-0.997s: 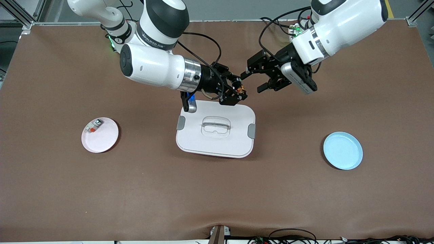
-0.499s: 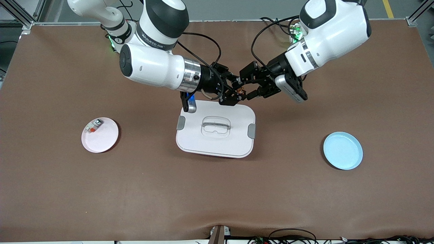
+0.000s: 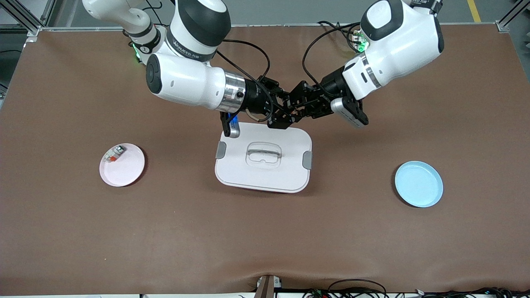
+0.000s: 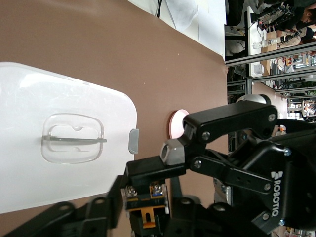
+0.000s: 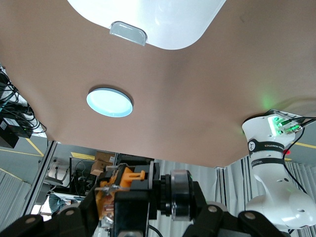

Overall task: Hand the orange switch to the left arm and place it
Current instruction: 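Close the left gripper on the switch held by the right gripper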

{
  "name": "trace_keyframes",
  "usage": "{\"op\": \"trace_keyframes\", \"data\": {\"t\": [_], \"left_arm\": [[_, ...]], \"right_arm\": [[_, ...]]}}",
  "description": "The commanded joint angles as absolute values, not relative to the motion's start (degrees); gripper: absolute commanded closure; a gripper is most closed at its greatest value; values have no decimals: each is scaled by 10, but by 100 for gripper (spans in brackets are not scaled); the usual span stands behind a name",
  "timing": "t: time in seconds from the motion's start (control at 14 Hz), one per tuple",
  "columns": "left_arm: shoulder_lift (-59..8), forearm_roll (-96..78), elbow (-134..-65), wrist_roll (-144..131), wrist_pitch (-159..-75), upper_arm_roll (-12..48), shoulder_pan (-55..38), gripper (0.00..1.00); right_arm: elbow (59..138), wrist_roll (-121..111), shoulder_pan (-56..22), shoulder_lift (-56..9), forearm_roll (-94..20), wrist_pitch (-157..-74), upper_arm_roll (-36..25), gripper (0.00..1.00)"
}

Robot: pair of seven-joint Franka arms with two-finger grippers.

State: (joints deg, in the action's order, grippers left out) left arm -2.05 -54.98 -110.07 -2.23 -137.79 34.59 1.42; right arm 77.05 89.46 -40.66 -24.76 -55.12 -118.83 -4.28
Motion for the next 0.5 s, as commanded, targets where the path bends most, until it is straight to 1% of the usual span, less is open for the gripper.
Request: {"op": "trace_keyframes", "data": {"t": [0.0,0.28,0.43], "left_arm": [[-21,-560,-1100,-22,-1388,354,16,100],[-20,-548,-1098,-15,-1388,355,19,100],[-21,-499,-1098,-15,-1387,355,24,100]], "right_arm": [[751,904,-410,-257,-559,-1183,-48,94],[751,904,-411,-257,-557,-1183,-48,94],[752,904,-411,-257,-557,-1183,-49,93]]}}
